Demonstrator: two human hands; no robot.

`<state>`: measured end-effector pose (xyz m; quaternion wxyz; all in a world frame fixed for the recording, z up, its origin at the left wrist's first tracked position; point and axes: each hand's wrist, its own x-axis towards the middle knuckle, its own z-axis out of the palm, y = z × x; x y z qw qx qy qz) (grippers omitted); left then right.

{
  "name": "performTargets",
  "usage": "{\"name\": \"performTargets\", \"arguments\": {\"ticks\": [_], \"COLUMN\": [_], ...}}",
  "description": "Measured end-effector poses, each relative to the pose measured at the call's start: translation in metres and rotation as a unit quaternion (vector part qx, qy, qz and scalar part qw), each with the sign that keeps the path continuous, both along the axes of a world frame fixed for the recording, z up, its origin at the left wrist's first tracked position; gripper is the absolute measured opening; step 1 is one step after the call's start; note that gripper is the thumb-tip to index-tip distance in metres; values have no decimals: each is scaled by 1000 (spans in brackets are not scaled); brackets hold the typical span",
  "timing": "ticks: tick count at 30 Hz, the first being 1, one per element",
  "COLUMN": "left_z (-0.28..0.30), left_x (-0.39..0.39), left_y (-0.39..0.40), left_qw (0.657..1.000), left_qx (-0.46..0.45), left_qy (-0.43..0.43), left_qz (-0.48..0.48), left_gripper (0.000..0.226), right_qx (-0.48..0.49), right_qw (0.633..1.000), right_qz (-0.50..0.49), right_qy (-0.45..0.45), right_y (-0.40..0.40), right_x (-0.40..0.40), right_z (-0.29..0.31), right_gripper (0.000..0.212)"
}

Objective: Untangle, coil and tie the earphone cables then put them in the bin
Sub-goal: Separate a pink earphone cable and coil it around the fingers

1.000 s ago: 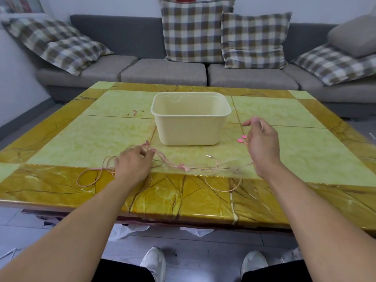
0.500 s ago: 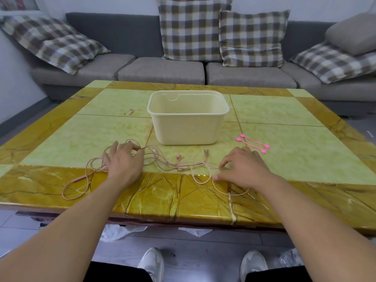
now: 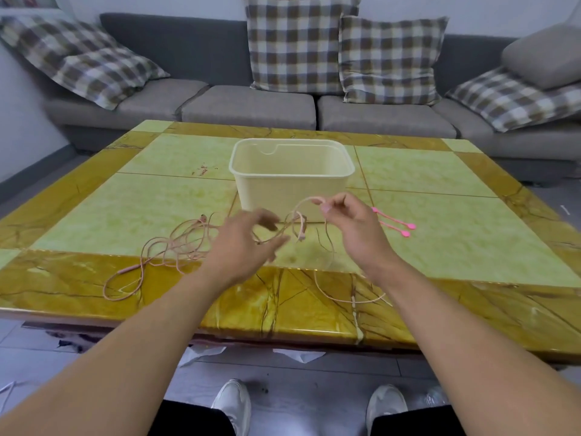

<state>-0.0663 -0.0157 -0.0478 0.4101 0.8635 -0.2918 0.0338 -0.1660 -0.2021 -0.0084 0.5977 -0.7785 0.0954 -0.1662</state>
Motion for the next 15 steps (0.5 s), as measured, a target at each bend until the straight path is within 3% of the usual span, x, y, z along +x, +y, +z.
{"name": "performTargets", "arguments": {"ticks": [2, 5, 8, 10, 12, 13, 15], "left_z": [-11, -21, -24, -24, -20, -17, -14], "left_x": [-5, 1, 11, 17, 22, 23, 26], "left_y": [-9, -11, -5, 2, 11, 14, 21], "left_qw": [992, 982, 985, 984, 984, 984, 981], "left_qx": [103, 180, 156, 97, 79, 69, 37], "left_qy": [-24, -16, 78, 135, 132, 120, 97], "left_qz": [-63, -46, 20, 59, 93, 113, 165], "left_gripper": [22, 37, 33, 26, 24, 26, 30], "right_qx": [147, 303, 350, 248, 36, -82, -268], "right_qw": [987, 946, 928, 960, 990, 987, 946], "right_qz": [26, 5, -57, -107, -134, -130, -106], "right_qy": [-56, -114, -110, -68, 1, 45, 145], "right_y": [4, 0, -15, -31, -47, -56, -69], "right_x": [-1, -4, -6, -11, -16, -19, -23], "right_z": [6, 17, 21, 18, 11, 6, -5], "right_gripper": [16, 19, 20, 18, 15, 14, 14]}}
